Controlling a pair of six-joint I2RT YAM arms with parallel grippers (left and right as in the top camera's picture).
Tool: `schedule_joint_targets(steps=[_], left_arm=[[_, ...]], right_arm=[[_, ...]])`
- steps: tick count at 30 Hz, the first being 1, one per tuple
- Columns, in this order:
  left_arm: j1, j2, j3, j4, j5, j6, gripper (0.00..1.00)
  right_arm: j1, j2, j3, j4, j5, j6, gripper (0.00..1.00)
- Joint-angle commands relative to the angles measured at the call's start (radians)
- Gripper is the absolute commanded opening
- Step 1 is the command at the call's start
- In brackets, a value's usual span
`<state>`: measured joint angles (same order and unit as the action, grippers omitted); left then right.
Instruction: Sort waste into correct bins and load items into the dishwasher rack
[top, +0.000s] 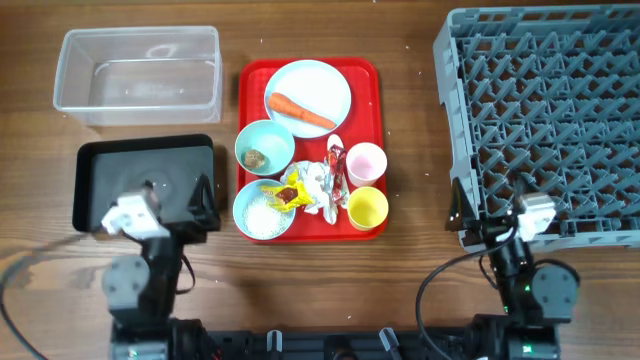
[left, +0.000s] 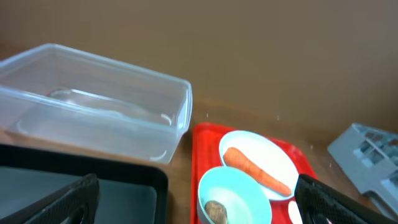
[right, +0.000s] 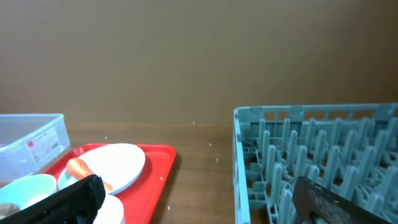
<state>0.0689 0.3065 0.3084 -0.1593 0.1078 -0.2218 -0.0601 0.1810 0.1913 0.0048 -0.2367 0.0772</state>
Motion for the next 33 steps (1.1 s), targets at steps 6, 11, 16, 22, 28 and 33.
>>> schedule_joint_targets(steps=[6, 11, 16, 22, 28, 33], left_arm=[[-0.048, 0.661, 0.692, -0.428, 0.06, 0.074, 1.0], [-0.248, 0.996, 1.027, -0.76, 0.06, 0.192, 1.0], [-0.359, 1.182, 1.027, -0.782, 0.232, 0.158, 1.0], [-0.459, 1.347, 1.026, -0.804, 0.208, 0.166, 0.92], [-0.549, 1.485, 1.025, -0.896, -0.013, 0.166, 0.85], [-0.558, 1.529, 1.025, -0.892, -0.032, 0.166, 0.8]], right_arm=[[0.005, 0.502, 0.468, -0.256, -0.155, -0.051, 1.0], [0.005, 0.834, 0.748, -0.565, -0.156, -0.048, 1.0], [0.005, 0.975, 0.75, -0.603, -0.21, -0.047, 1.0], [0.005, 1.022, 0.75, -0.635, -0.209, -0.051, 0.97], [0.005, 1.023, 0.75, -0.654, -0.206, -0.051, 0.97], [0.005, 1.023, 0.75, -0.666, -0.206, -0.051, 0.97]])
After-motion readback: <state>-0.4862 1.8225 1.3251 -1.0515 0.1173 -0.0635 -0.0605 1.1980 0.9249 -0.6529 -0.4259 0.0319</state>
